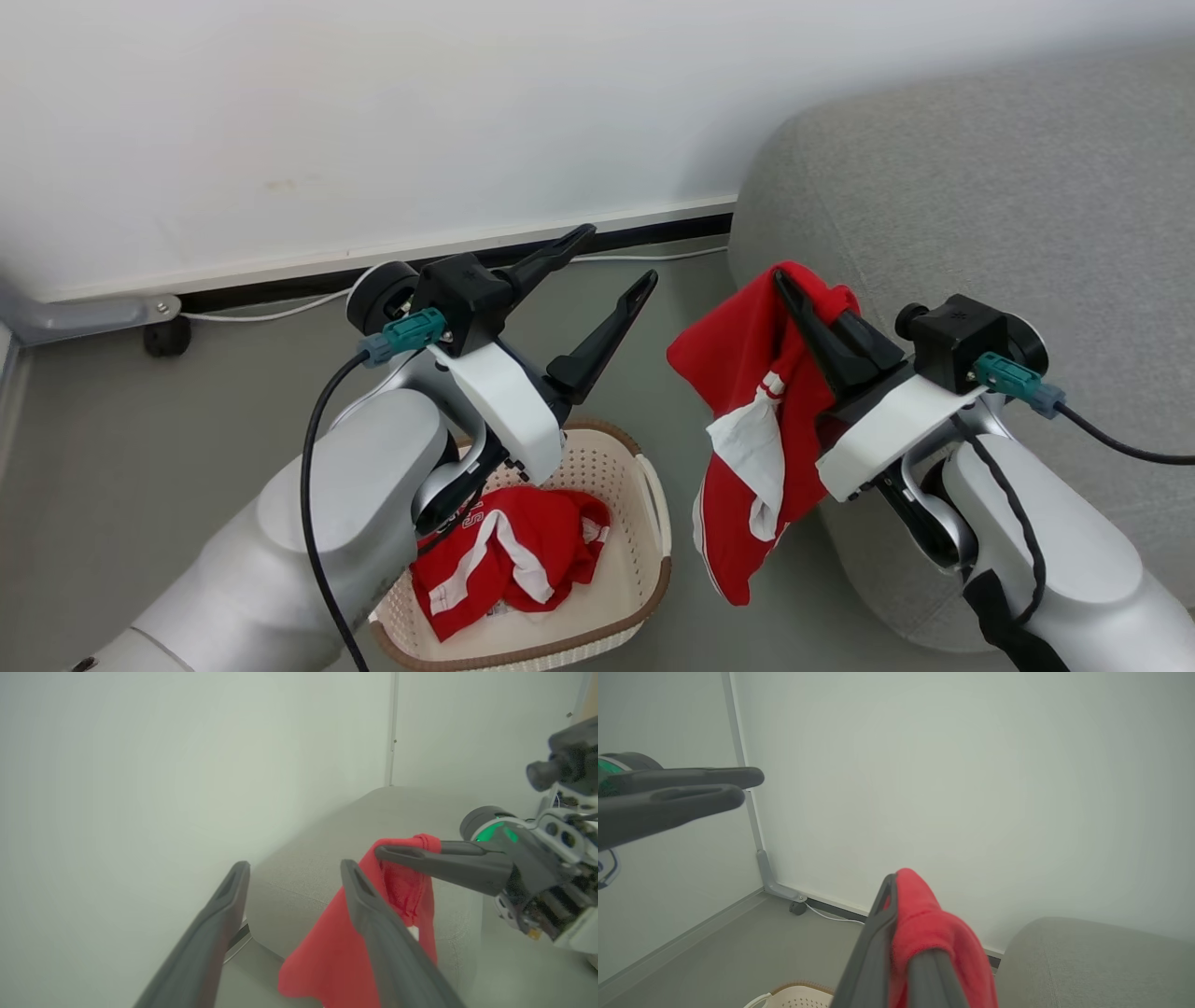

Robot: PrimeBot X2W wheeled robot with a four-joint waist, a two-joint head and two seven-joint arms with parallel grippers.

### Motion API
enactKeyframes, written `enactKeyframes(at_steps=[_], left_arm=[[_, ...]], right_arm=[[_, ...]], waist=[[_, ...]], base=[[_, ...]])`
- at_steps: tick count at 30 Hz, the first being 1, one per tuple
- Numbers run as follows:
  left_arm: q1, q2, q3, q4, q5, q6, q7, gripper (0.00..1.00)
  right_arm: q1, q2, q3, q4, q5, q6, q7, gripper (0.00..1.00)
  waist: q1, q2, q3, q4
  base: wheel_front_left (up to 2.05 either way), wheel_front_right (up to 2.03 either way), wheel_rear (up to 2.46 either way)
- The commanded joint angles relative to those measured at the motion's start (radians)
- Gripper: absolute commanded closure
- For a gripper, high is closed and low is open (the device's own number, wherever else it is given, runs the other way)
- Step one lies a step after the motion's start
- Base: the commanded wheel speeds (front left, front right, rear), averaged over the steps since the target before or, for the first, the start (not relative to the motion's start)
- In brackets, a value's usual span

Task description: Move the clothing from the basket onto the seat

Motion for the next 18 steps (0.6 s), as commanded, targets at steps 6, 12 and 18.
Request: enactKeyframes(at_steps=[6, 12, 18], left_arm=[[0.032, 0.021, 0.064, -0.028, 0.018, 0.000, -0.005, 0.00], [0.069, 0.018, 0.089, -0.042, 0.031, 0.000, -0.005, 0.00], [0.103, 0.019, 0.116, -0.065, 0.043, 0.000, -0.005, 0.00]], right_arm=[[0.030, -0.003, -0.048, -0.079, -0.027, 0.004, -0.006, 1.00], [0.054, -0.003, -0.096, -0.132, -0.043, 0.004, -0.006, 1.00], [0.082, 0.002, -0.146, -0.179, -0.057, 0.004, -0.006, 1.00]], waist=[[0.0000, 0.0000, -0.001, -0.120], [0.0000, 0.0000, 0.006, -0.213], [0.0000, 0.0000, 0.007, -0.302]], base=[[0.00, 0.00, 0.00], [0.00, 0.00, 0.00], [0.00, 0.00, 0.00]])
